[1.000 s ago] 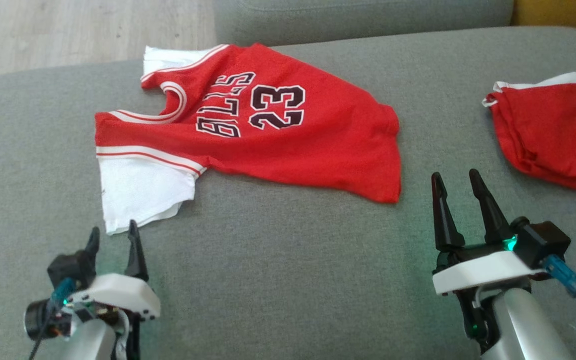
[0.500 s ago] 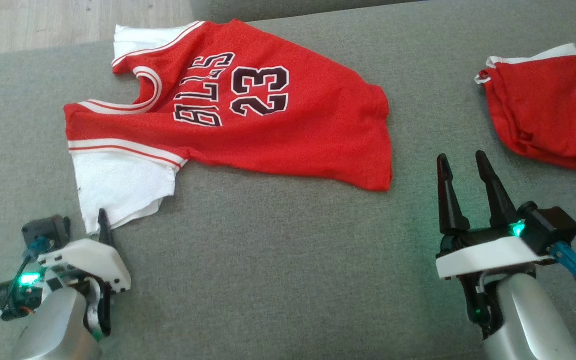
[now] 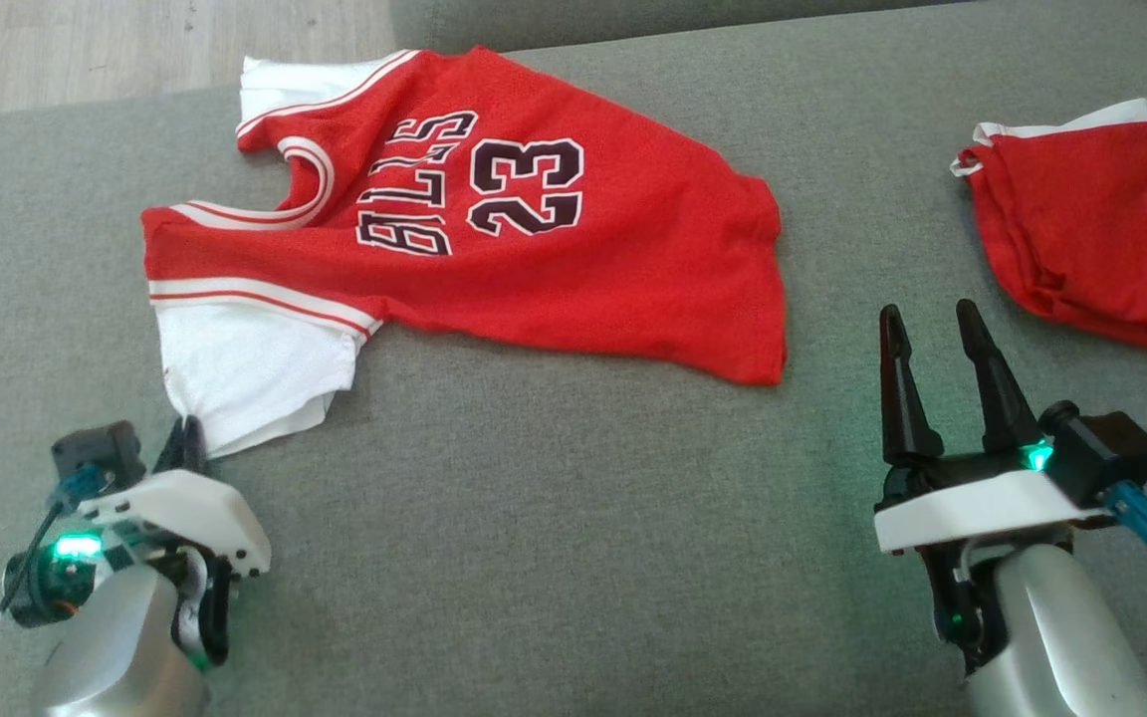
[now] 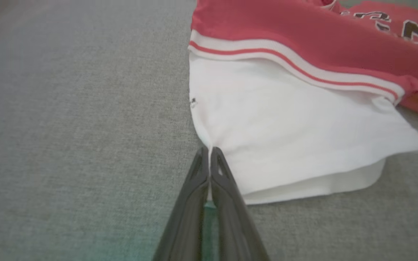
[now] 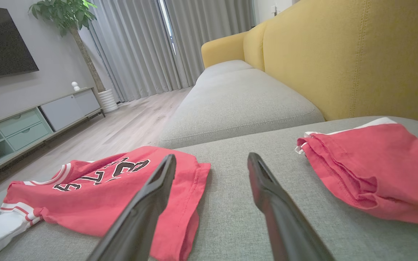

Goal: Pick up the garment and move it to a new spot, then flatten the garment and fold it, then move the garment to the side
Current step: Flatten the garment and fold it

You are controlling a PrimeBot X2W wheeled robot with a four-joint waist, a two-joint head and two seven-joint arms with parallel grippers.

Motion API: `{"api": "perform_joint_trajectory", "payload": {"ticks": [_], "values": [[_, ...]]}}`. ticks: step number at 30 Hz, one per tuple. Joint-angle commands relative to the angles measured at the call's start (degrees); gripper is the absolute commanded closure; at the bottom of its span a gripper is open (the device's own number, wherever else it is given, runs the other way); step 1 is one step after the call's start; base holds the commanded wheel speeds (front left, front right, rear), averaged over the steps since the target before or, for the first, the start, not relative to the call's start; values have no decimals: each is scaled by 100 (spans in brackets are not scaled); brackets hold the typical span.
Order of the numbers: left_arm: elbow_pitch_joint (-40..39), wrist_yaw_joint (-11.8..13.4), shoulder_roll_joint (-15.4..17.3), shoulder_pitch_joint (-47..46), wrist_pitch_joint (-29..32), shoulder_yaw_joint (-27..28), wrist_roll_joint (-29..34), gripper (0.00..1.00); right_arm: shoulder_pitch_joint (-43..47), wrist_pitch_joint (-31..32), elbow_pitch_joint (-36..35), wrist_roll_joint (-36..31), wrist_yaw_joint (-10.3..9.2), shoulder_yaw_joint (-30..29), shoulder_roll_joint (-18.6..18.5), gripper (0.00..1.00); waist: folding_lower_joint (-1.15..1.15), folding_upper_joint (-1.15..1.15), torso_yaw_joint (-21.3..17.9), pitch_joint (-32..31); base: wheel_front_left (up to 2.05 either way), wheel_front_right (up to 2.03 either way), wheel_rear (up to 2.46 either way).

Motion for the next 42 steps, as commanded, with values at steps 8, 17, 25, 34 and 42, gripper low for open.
{"api": "perform_joint_trajectory", "payload": {"ticks": [8, 17, 25, 34, 42], "values": [[-584, -57, 125, 22, -1170, 454, -111, 100, -153, -62, -77, 23, 22, 129, -4, 0, -1, 0, 43, -126, 0, 0, 0], [-1209, -44, 52, 256, -1541, 545, 0, 100, -150, 35, 636, -56, 22, 181, -4, 0, -1, 0, 104, -274, 0, 0, 0], [-1739, -89, -50, 434, -1590, 640, 212, 100, -403, 507, 1248, 165, 22, 399, -4, 0, -1, 0, 248, -267, 0, 0, 0], [-1914, -195, -176, 484, -1593, 644, 415, 100, -1000, 892, 2367, 739, 22, 602, -4, 0, -1, 0, 446, -216, 0, 0, 0], [-1940, -278, -274, 446, -1593, 668, 533, 100, -1447, 879, 3303, 856, 22, 866, -4, 0, -1, 0, 569, -164, 0, 0, 0]]}}
